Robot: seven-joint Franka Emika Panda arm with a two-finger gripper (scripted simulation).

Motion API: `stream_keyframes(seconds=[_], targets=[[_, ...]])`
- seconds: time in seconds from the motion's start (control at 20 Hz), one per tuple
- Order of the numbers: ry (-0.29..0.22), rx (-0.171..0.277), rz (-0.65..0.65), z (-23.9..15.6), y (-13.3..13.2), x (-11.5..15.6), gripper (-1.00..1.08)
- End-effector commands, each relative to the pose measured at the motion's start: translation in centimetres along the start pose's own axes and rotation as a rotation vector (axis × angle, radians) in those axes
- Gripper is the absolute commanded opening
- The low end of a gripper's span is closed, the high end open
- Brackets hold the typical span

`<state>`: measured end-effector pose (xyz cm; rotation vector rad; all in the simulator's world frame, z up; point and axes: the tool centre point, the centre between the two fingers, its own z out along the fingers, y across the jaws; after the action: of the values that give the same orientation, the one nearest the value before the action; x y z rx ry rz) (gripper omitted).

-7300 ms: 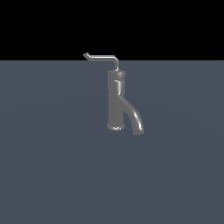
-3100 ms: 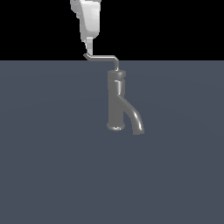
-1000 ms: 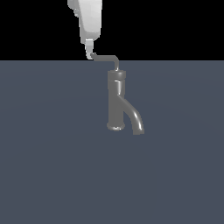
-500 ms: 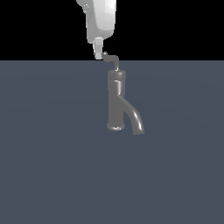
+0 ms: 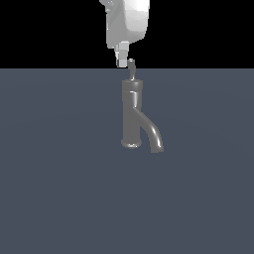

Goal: Turn on the faucet by rotating a designated handle.

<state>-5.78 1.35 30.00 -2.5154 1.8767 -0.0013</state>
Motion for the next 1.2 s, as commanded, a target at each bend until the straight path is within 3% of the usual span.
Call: stream_keyframes(seconds=[0.0,0.55,0.6,0.65,1.15], targets=[[0.001,0.0,0.012,0.0,0.3,1.9,-1.0],[0.001,-0.003,0.027,0.0,1.4,8.9,-1.0],[0.001,-0.003,0.027,0.0,1.4,8.9,-1.0],[-0.003,-0.005,-0.018,0.0,0.5,6.0,-1.0],[-0.001,-0.004,0.0,0.0,-1.4,9.7,-1.0]])
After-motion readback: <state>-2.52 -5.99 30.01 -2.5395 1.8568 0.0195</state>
